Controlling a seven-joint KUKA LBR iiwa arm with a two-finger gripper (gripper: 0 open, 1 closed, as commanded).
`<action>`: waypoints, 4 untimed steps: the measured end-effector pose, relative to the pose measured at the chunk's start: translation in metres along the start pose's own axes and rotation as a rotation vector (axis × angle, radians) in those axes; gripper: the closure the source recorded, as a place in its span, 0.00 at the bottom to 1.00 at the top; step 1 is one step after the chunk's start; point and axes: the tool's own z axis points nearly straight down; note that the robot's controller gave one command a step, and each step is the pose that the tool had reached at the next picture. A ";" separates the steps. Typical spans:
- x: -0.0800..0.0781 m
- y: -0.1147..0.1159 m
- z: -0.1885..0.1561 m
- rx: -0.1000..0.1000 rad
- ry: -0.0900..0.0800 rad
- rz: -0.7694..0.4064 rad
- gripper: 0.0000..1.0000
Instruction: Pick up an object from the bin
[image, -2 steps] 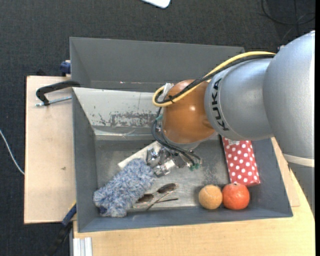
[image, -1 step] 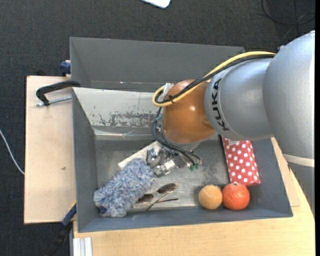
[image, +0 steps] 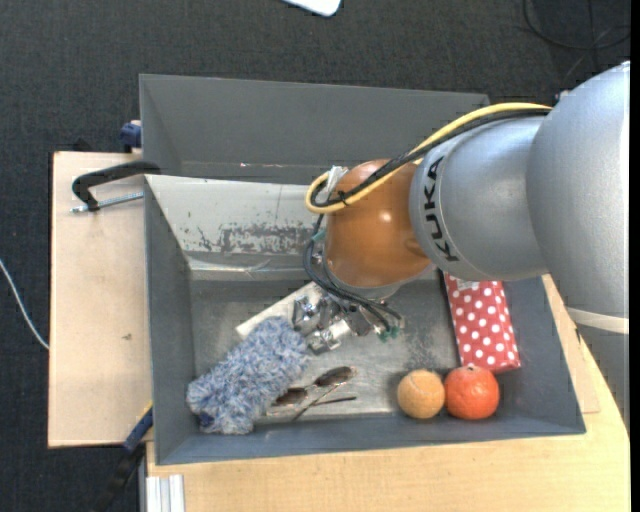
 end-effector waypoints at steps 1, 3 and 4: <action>-0.003 -0.001 0.001 -0.002 0.007 -0.001 1.00; -0.003 0.004 -0.155 -0.001 -0.010 -0.022 1.00; -0.002 0.004 -0.153 -0.003 -0.006 -0.022 1.00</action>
Offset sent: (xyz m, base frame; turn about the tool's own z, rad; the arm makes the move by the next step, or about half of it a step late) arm -0.0001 0.0013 -0.0065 0.0107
